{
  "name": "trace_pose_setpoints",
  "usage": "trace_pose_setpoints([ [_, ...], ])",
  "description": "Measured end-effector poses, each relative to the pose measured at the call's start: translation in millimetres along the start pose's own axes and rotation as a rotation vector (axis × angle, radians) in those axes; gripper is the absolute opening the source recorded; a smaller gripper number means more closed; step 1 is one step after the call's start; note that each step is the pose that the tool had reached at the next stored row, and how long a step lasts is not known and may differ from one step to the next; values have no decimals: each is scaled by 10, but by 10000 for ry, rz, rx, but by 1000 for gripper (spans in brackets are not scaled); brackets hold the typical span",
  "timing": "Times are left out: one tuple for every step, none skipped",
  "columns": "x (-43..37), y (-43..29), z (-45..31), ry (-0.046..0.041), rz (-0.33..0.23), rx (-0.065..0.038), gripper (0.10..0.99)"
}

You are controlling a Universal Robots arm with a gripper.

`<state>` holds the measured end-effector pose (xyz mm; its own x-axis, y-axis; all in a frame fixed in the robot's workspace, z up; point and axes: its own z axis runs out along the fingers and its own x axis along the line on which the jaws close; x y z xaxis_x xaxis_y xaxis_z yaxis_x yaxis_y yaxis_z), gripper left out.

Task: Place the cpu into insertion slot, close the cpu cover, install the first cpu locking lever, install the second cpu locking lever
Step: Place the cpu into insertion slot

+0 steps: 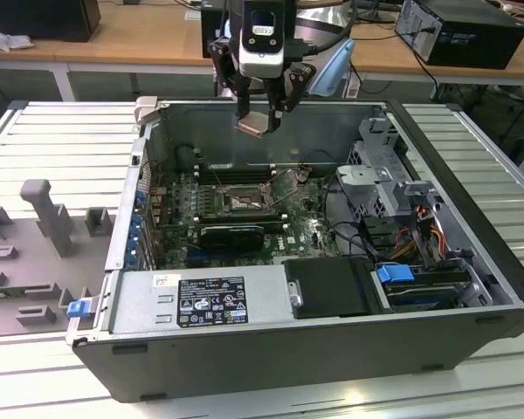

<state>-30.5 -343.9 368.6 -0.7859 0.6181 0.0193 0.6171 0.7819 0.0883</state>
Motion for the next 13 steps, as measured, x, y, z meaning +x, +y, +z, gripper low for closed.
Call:
trace_pose_setpoints([
  [0, 0, 1, -12, 134, -3, 529],
  [0, 0, 1, -31, 352, -7, 529],
  [0, 0, 1, -48, 538, -11, 529],
  [0, 0, 1, -56, 627, -12, 529],
  [0, 0, 2, -61, 685, -14, 529],
  [0, 0, 3, -80, 903, -18, 529],
  [0, 0, 3, -86, 967, -20, 529],
  [0, 0, 3, -93, 1049, -21, 529],
  [0, 0, 3, -102, 1141, -22, 529],
  [0, 0, 4, -108, 1210, -24, 529],
  [0, -1, 4, -116, 1312, -26, 529],
  [0, -1, 4, -127, 1432, -28, 529],
  [0, -1, 4, -133, 1499, -30, 529],
])
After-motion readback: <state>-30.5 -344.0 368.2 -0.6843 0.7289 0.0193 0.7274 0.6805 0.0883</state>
